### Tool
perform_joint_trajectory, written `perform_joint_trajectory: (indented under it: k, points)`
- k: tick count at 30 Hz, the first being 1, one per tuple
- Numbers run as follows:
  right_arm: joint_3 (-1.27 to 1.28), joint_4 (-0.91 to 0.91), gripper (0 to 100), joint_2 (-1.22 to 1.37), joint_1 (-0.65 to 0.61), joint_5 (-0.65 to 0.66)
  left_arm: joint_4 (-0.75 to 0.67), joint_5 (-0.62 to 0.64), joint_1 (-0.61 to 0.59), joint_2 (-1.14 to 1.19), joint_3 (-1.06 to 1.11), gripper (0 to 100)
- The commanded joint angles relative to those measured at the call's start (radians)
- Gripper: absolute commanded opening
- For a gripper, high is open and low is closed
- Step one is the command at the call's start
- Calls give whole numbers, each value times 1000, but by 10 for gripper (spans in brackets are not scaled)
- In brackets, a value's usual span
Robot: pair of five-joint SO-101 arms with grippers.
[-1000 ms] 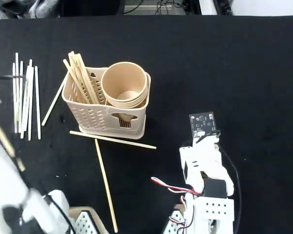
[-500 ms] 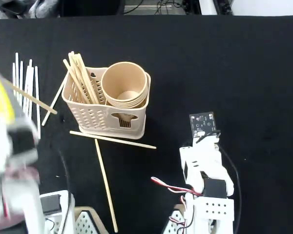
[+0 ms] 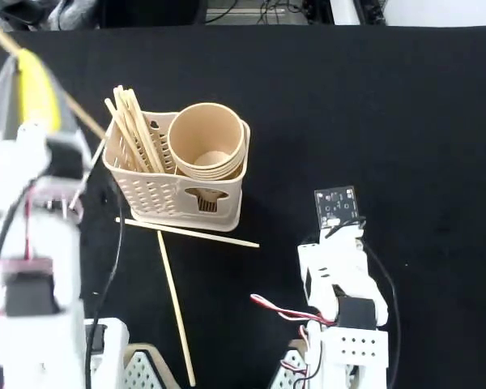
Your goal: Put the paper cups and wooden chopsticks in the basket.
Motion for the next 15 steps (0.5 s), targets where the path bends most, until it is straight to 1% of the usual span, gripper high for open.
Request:
perform_joint_trajectory:
  k: [1, 4, 5, 6, 8, 12, 15]
  points:
    - [-7, -15, 15, -8, 11, -3, -44, 15, 7, 89, -21, 28]
    - [-7, -15, 15, -8, 11, -2, -38, 15, 10, 166, -22, 30]
    - [-7, -15, 15, -8, 11, -2, -23, 12, 13, 183, -22, 34]
    - [-7, -15, 15, -8, 11, -2, 23, -11, 16, 204, -35, 48]
    - [-7, -15, 15, -8, 12, -2, 170, -55, 47, 245, -111, 80]
    - [-8, -15, 15, -8, 14, -2, 555, -72, 105, 282, -282, 168]
    - [-10, -15, 15, -8, 15, -2, 732, -71, 119, 305, -371, 242]
